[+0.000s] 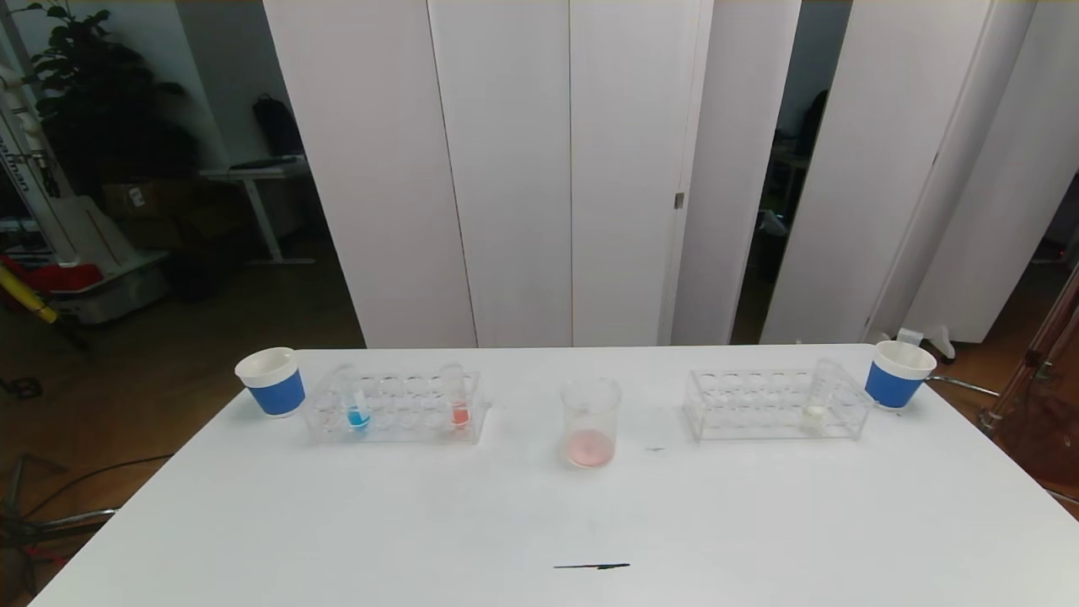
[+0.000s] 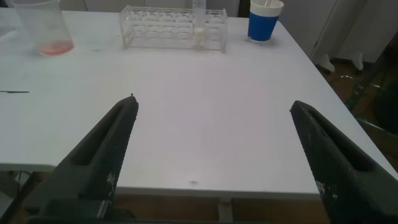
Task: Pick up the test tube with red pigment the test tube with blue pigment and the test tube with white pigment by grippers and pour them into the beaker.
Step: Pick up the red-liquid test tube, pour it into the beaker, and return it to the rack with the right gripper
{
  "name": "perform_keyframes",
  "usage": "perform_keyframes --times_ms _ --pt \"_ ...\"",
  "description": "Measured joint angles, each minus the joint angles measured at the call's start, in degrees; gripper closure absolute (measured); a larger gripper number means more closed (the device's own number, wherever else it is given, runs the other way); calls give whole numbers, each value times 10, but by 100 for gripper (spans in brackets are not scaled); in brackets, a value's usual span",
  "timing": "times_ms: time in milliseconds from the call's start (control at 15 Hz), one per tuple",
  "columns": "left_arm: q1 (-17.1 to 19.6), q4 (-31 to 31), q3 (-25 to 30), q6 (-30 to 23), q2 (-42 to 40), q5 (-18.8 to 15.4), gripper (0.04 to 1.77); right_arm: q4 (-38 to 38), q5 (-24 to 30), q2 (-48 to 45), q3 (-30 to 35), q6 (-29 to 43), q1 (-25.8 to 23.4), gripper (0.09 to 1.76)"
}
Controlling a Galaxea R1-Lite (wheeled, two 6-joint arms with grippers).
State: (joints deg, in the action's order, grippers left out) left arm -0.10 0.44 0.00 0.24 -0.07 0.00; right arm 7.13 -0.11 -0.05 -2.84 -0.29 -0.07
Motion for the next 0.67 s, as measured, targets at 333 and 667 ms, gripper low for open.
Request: perform_keyframes --times_ms 333,667 --pt "0 0 0 0 0 0 7 -1 0 0 0 0 0 10" --pt "0 0 0 0 0 0 7 -2 0 0 0 0 0 10"
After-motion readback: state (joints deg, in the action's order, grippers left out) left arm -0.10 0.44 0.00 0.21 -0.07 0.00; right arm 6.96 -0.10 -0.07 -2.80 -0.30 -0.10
